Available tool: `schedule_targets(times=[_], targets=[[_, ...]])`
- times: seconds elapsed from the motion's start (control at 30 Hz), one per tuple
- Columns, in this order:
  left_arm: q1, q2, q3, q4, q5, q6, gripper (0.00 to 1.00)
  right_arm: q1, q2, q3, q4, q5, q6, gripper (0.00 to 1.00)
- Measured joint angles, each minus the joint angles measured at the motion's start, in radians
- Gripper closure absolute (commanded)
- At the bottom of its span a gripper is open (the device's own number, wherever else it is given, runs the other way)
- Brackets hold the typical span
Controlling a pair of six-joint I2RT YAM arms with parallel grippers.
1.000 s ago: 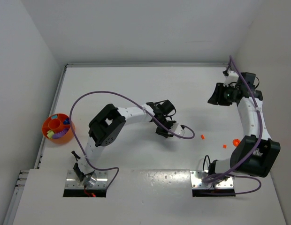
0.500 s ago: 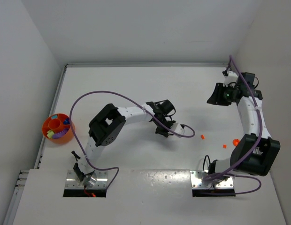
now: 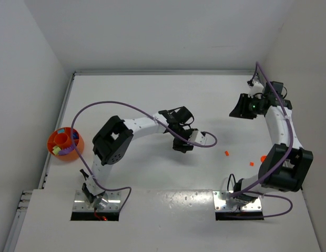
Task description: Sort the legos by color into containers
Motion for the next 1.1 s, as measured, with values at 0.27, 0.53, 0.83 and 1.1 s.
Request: schedule_targets(times=[0.27,0.53,0.83,1.1], targets=[[0.000,0.000,-0.018,0.000,-0.014,-0.002,0.45,0.000,0.002,0.000,0.002,-0.001,0.002,0.64],[0.000,0.002,-0.018,0.001,-0.019,0.001,0.48,0.000,0.002,0.000,0.007,-0.001,0.003,0.64],[0.000,0.042,-0.018,0.003,-0.030,-0.001,0.48,0.000,0.002,0.000,0.007,-0.001,0.003,0.64],[0.000,0.061,-0.006,0.009,-0.040,-0.005,0.54,0.000,0.002,0.000,0.007,-0.001,0.003,0.64]])
